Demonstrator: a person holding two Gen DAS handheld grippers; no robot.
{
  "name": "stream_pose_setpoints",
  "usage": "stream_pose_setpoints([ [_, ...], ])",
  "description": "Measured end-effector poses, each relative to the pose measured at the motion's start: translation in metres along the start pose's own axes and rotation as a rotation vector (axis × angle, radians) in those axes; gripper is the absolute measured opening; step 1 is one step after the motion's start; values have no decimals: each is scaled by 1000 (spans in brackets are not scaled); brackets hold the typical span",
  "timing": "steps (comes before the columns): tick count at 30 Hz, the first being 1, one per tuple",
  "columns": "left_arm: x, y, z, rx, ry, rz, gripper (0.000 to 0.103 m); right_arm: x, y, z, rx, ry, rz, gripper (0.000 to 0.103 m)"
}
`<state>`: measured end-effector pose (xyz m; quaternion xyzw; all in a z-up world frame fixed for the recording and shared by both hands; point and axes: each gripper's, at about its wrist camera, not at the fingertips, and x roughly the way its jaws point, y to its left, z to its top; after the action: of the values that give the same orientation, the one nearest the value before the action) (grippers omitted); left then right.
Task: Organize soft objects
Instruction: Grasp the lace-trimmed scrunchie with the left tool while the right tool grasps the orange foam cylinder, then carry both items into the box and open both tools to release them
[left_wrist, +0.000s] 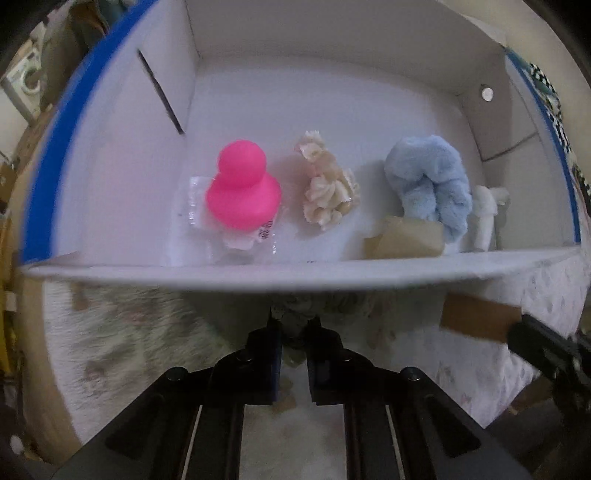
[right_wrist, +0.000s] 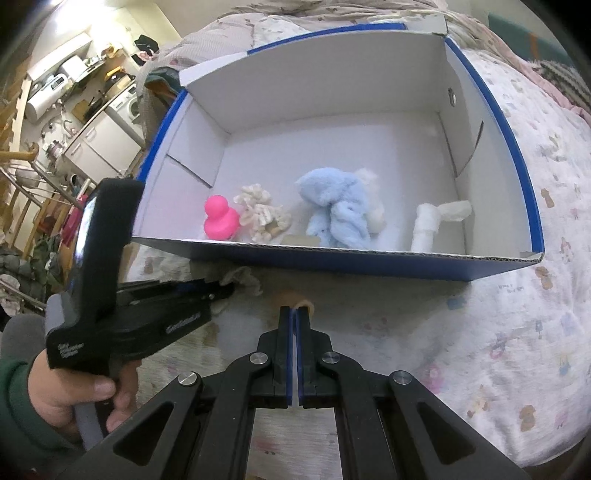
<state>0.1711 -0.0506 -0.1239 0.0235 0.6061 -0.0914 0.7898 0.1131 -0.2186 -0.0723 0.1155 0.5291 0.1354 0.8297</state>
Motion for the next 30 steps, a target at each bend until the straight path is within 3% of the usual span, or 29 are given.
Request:
stream_pose_setpoints([
  [10, -64, 11, -26, 59, -126, 42, 10, -21, 26, -1, -46, -45, 67, 3],
  [16, -104, -9, -36, 81, -218, 35, 10, -43, 34, 5, -51, -107, 120, 3],
  [21, -131, -14, -19, 71, -292, 57, 10, -66, 36, 28, -46, -175, 132, 3],
  [30, -143, -17, 35, 71, -324, 72, 11, -81, 22, 82, -46, -240, 85, 3],
])
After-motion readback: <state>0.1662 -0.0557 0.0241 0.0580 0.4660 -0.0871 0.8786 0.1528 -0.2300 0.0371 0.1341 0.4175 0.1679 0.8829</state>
